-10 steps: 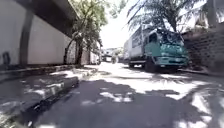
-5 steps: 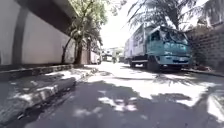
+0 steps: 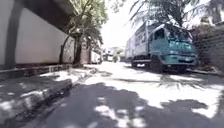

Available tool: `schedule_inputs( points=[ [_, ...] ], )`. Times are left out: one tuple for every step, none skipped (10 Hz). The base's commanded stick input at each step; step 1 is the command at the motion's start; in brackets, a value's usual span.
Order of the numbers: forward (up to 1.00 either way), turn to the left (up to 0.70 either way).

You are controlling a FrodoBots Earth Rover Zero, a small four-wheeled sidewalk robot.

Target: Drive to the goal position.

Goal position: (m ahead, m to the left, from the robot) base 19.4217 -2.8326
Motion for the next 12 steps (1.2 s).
schedule_inputs(
  points=[
    [0.85, 0.00],
    [0.85, 0.00],
    [0.85, 0.00],
    [0.85, 0.00],
    [0.85, 0.00],
    [0.85, 0.00],
    [0.85, 0.00],
    [0.85, 0.00],
    [0.85, 0.00],
    [0.85, 0.00],
    [0.85, 0.00],
    [0.85, 0.00]
  ],
)
